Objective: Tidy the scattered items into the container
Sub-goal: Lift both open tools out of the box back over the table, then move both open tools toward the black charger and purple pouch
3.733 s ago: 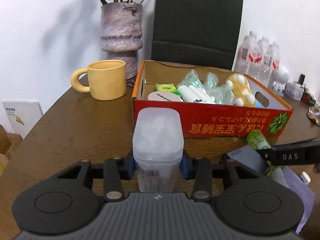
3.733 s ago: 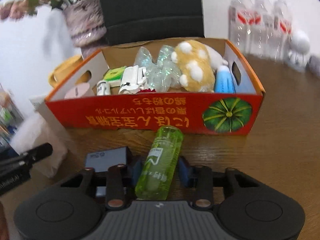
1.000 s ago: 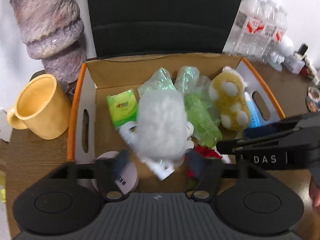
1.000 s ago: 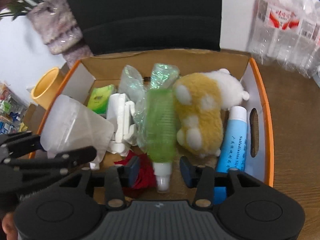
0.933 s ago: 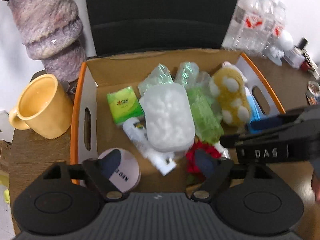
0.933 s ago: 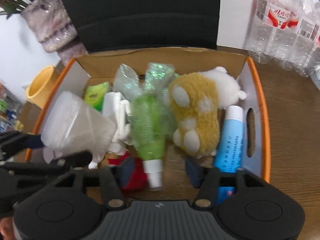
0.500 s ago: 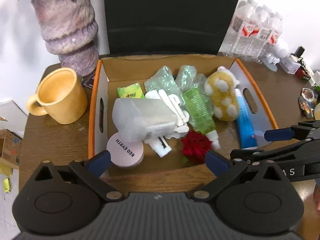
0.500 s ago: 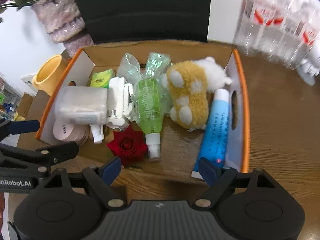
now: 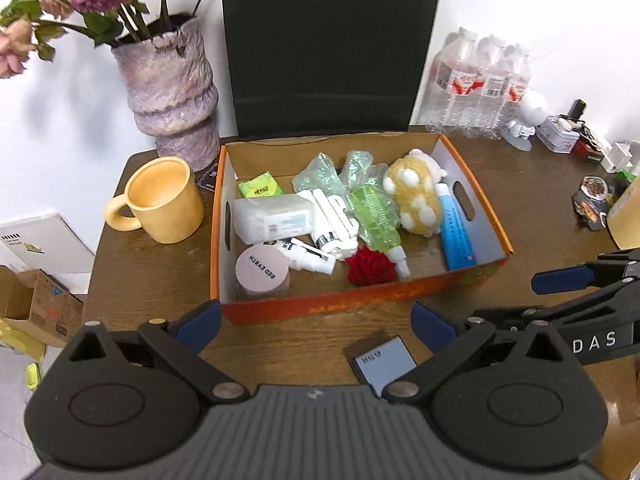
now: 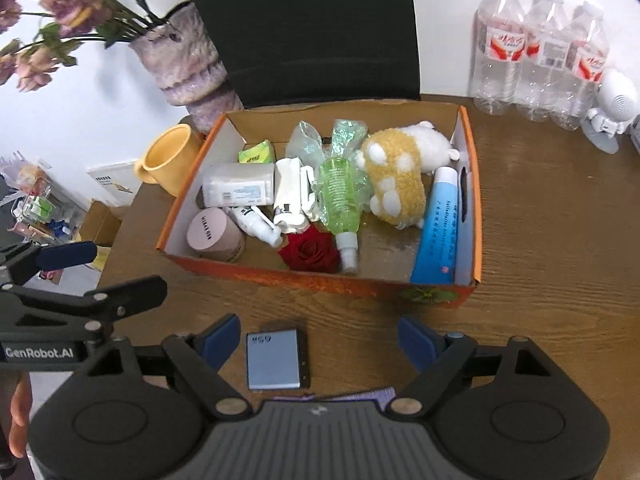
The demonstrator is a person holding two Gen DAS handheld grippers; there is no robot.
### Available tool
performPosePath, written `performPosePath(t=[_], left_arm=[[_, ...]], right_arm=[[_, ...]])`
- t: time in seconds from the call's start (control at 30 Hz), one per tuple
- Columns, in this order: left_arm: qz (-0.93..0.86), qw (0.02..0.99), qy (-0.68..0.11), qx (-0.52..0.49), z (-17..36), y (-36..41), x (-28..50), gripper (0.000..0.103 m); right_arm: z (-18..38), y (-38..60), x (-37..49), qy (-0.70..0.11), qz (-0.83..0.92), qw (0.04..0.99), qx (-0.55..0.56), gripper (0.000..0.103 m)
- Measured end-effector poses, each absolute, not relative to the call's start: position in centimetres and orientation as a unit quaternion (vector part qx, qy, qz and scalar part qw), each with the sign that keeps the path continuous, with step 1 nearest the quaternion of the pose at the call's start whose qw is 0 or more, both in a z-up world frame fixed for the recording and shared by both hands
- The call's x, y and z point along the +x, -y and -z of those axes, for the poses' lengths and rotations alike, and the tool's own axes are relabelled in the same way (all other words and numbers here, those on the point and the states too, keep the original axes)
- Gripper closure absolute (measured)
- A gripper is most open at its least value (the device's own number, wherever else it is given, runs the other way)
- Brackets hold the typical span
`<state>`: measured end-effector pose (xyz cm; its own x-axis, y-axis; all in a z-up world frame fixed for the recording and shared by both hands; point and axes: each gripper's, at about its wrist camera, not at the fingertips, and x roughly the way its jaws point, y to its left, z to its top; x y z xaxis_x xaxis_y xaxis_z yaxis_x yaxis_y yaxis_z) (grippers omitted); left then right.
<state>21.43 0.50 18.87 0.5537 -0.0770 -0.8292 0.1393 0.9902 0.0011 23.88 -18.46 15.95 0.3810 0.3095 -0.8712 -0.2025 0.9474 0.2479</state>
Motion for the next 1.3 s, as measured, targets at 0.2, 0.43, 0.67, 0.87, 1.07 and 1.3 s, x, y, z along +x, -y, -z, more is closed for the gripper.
performPosePath(t=[0.2,0.43,0.67,0.87,1.07,1.3], left_arm=[[0.069,0.891,-0.447,0.035,-20.7,0.3,18.0,0.0],[0.065,0.906,-0.416,0.047,-23.2,0.3,13.7,0.0],[0.075,0.906,-0.415,0.036,-21.4,-0.4,10.2,0.0],[0.095,0.909,-0.406,0.019,-16.9,-0.3,7.2,0.0],[0.107,0.937,-0.332,-0.001,-12.0,0.2,3.4,0.0],[0.044,0.962,-0.271,0.006,-3.8,-0.5,-0.5,0.0]], right_arm=[[-17.7,19.1,20.2,-0.515,-0.156,0.841,0.046,0.017],[-19.6,19.5,16.2,-0.49,-0.172,0.853,0.05,0.014],[-19.8,19.3,12.1,-0.462,-0.183,0.867,0.036,0.012],[-15.7,19.4,7.8,-0.44,-0.178,0.88,0.013,0.012],[-11.3,19.7,3.7,-0.367,-0.145,0.919,-0.023,0.012],[-5.2,22.1,0.4,-0.323,-0.141,0.935,0.042,0.014]])
